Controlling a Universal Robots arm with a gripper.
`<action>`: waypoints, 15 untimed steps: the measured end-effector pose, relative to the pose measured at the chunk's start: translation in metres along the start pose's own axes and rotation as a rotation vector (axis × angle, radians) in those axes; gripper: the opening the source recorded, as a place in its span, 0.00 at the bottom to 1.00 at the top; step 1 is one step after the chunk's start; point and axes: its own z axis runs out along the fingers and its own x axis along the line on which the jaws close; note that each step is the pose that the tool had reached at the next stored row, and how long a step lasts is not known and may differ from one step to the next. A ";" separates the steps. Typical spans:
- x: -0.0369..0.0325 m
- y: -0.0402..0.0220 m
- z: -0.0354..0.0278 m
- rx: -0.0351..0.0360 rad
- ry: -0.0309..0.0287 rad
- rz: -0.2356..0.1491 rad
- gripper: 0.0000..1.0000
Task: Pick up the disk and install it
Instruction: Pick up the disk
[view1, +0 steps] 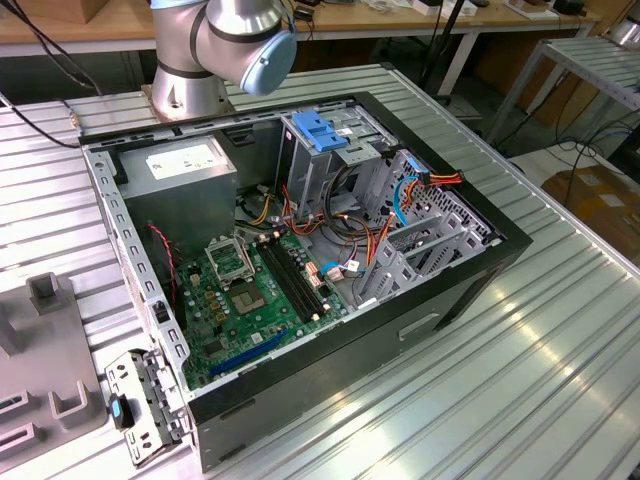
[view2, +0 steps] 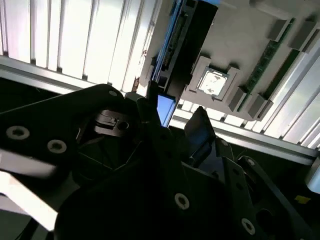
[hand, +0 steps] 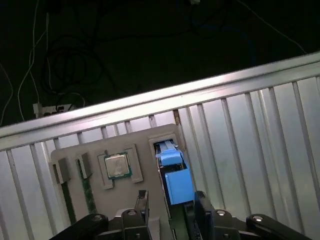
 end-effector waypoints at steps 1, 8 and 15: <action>0.0002 0.0010 0.0014 -0.0007 -0.0031 -0.014 0.49; 0.0000 0.0011 0.0018 -0.0003 -0.0037 -0.034 0.49; -0.0030 0.0017 0.0027 0.0008 -0.0054 -0.122 0.49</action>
